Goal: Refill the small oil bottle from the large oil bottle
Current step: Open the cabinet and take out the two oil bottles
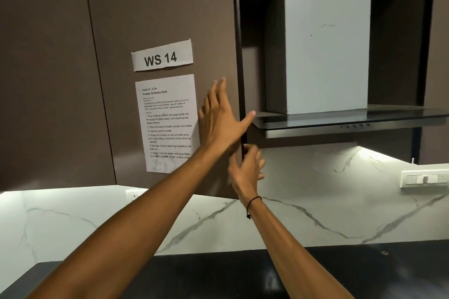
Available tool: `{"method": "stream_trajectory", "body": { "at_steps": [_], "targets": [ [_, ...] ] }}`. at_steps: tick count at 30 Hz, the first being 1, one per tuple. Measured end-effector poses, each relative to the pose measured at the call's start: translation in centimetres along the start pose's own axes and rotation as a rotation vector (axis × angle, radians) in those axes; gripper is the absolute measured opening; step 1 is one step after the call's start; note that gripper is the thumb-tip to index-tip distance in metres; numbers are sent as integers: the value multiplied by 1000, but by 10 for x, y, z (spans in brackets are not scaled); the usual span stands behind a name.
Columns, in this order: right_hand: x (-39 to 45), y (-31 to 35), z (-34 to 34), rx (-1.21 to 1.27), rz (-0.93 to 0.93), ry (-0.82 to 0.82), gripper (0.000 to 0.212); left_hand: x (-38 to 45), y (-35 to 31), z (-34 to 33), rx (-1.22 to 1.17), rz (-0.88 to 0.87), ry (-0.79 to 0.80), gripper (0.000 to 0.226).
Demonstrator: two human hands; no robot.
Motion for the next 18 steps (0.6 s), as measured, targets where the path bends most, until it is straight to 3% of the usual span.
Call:
{"method": "stream_trajectory", "body": {
  "at_steps": [8,18],
  "targets": [
    [-64,29,-1,273,277,-66,20,-22,2,68,-48,-27,-89,111],
    [-149,98,-14,444,488,129,24,-66,36,190,-102,-37,-185,104]
  ]
}}
Point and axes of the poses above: each hand's wrist, its own x-axis towards the middle knuckle, its own z-axis out of the back of the hand, y = z × x, the point moved 1 cm from there along x, towards the middle knuckle, and after that the axes turned 5 degrees about z, right-handed, at the moved point
